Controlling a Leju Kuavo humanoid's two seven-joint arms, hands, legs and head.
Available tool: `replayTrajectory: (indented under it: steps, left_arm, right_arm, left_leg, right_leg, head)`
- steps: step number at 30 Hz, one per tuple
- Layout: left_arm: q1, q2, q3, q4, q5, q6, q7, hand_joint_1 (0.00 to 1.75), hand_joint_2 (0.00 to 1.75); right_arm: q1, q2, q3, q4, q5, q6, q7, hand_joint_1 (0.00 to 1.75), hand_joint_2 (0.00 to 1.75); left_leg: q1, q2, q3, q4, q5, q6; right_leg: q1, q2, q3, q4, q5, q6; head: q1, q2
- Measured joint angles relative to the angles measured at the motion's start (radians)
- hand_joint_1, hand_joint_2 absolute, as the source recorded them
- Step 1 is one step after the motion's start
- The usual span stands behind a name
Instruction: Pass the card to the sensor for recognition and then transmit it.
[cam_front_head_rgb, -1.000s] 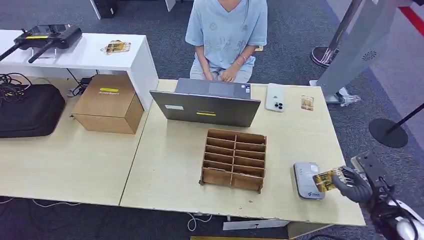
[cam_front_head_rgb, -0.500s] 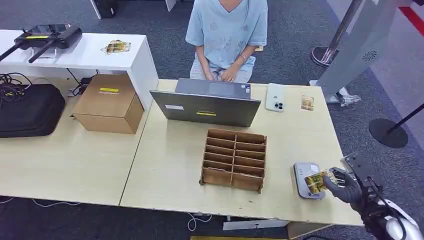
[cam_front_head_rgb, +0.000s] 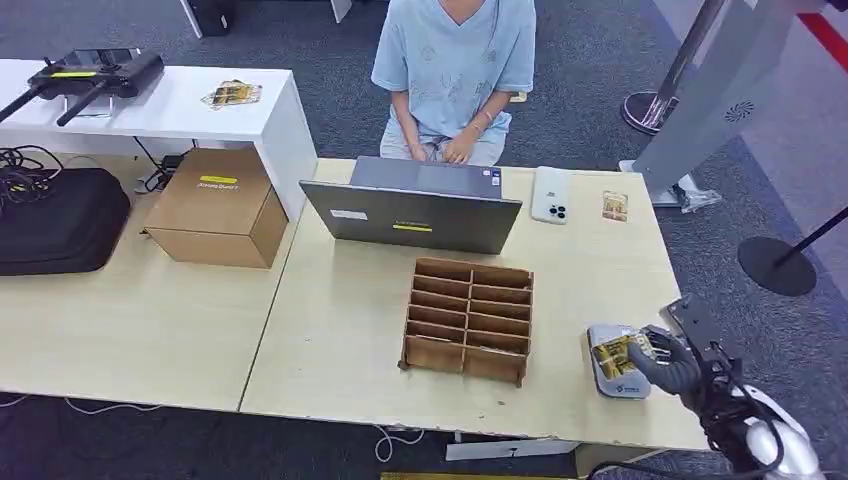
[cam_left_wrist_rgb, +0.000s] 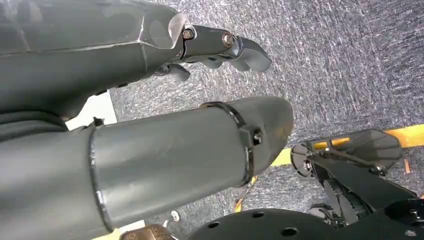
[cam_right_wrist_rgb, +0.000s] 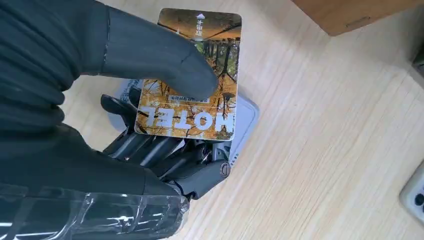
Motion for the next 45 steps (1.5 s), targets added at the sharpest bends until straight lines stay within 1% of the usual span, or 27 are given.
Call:
replayTrajectory:
  steps: [7, 10, 16, 21, 23, 27, 38, 45]
  left_arm:
    - [0.0, 0.0, 0.0, 0.0, -0.019, -0.001, 0.0, 0.0, 0.0]
    - [0.0, 0.0, 0.0, 0.0, -0.022, -0.001, 0.0, 0.0, 0.0]
    - [0.0, 0.0, 0.0, 0.0, -0.062, 0.003, 0.0, 0.0, 0.0]
    - [-0.001, 0.0, 0.0, 0.0, -0.069, 0.006, 0.0, 0.0, 0.0]
    - [-0.001, 0.0, 0.0, 0.0, -0.068, 0.01, 0.0, 0.0, 0.0]
    - [-0.001, 0.0, 0.0, 0.0, -0.033, 0.01, 0.0, 0.0, 0.0]
    - [-0.002, 0.0, 0.0, 0.0, -0.03, 0.006, 0.0, 0.0, 0.0]
    - [-0.002, 0.0, 0.0, 0.0, -0.03, 0.009, 0.0, 0.0, 0.0]
  right_arm:
    - [-0.027, 0.001, 0.018, 0.025, 0.012, -0.011, 0.0, 1.75, 1.75]
    - [-0.027, 0.001, 0.024, 0.032, 0.013, -0.018, -0.003, 1.75, 1.75]
    - [-0.026, 0.002, 0.027, 0.043, 0.023, -0.023, -0.003, 1.75, 1.75]
    - [-0.021, 0.011, 0.027, 0.048, 0.042, -0.039, 0.003, 1.75, 1.75]
    - [-0.017, 0.015, 0.027, 0.049, 0.047, -0.04, 0.006, 1.75, 1.75]
    - [-0.003, 0.021, 0.026, 0.049, 0.053, -0.045, 0.012, 1.75, 1.75]
    - [0.003, 0.027, 0.02, 0.049, 0.117, -0.062, 0.031, 1.75, 1.75]
    - [0.003, 0.032, 0.02, 0.049, 0.167, -0.111, 0.036, 1.75, 1.75]
  left_leg:
    - [0.0, 0.0, 0.0, 0.0, 0.0, 0.0]
    - [0.0, 0.0, 0.0, 0.0, 0.0, 0.0]
    - [0.0, 0.0, 0.0, 0.0, 0.0, 0.0]
    - [0.0, 0.0, 0.0, 0.0, 0.0, 0.0]
    - [0.0, 0.0, 0.0, 0.0, 0.0, 0.0]
    - [0.0, 0.0, 0.0, 0.0, 0.0, 0.0]
    - [0.0, 0.0, 0.001, 0.0, 0.0, 0.0]
    - [0.0, 0.0, 0.001, 0.0, 0.0, 0.0]
  right_leg:
    - [0.0, 0.0, 0.0, 0.0, 0.0, 0.0]
    - [0.0, 0.0, 0.0, 0.0, 0.0, 0.0]
    - [0.0, 0.0, 0.0, 0.0, 0.0, 0.0]
    - [0.0, 0.0, 0.0, 0.0, 0.0, 0.0]
    - [0.0, 0.0, 0.0, 0.0, 0.0, 0.0]
    - [0.0, 0.0, 0.0, 0.0, 0.0, 0.0]
    - [0.0, 0.0, 0.0, 0.0, 0.0, 0.0]
    - [0.0, 0.0, 0.0, 0.0, 0.0, 0.0]
  head:
    - [0.0, 0.0]
    - [0.0, 0.0]
    - [0.0, 0.0]
    - [0.0, 0.0]
    - [0.0, 0.0]
    - [0.0, 0.0]
    - [0.0, 0.0]
    - [0.0, 0.0]
